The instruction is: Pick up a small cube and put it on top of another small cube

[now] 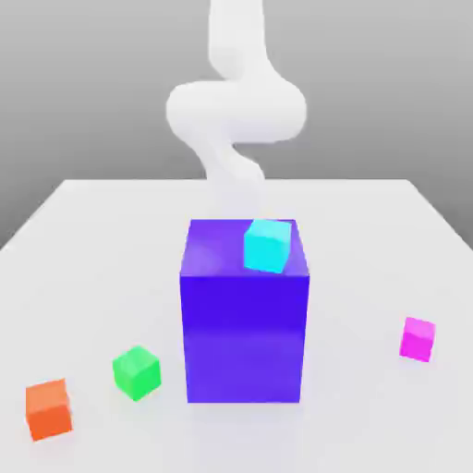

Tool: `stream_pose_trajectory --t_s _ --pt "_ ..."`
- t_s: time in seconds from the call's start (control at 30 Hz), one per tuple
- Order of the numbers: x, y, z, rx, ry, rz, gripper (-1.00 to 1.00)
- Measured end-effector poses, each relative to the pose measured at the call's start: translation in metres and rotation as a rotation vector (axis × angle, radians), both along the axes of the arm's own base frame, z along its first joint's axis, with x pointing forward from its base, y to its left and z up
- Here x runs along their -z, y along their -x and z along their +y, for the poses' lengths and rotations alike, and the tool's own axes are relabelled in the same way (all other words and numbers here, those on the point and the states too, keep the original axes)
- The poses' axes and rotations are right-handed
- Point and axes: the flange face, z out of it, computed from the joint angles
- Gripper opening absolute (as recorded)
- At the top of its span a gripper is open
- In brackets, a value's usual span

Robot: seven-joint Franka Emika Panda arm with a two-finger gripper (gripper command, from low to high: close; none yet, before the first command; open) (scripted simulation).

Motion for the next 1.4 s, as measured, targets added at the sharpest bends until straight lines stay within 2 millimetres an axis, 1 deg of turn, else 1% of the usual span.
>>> stream_pose_trajectory --t_s 0.07,0.17,0.23,0.33,0.4,0.47,0.57,0.6,0.7,0.73,0.77,0.93,0.97,1.13,1.17,1.2,1.27,1.4 --pt "0.044 -0.022 0.032 -0.094 0.028 0.066 0.0" --pt "0.109 -0.039 0.08 -0.228 0.073 0.158 0.0" --pt "0.153 -0.043 0.112 -0.318 0.106 0.216 0.0" --pt "0.22 -0.035 0.159 -0.454 0.159 0.301 0.0" --pt "0.265 -0.022 0.187 -0.545 0.198 0.355 0.0" --pt "0.308 -0.003 0.212 -0.636 0.239 0.409 0.0" --pt "0.371 0.035 0.242 -0.775 0.306 0.487 0.0" --pt "0.392 0.054 0.256 -0.837 0.334 0.511 0.0" --pt "0.449 0.101 0.269 -0.969 0.406 0.586 0.0" --pt "0.464 0.109 0.269 -0.989 0.418 0.602 0.0" --pt "0.476 0.112 0.269 -0.998 0.424 0.61 0.0" --pt "0.529 0.116 0.268 -1.007 0.428 0.618 0.0" --pt "0.535 0.117 0.268 -1.008 0.429 0.618 -1.0" --pt "0.535 0.117 0.268 -1.007 0.429 0.618 -1.0" --pt "0.537 0.117 0.267 -1.007 0.429 0.618 -1.0" --pt "0.534 0.117 0.268 -1.008 0.429 0.619 -1.0" --pt "0.518 0.116 0.269 -1.007 0.429 0.618 -1.0" --pt "0.479 0.116 0.268 -1.008 0.43 0.618 -1.0"
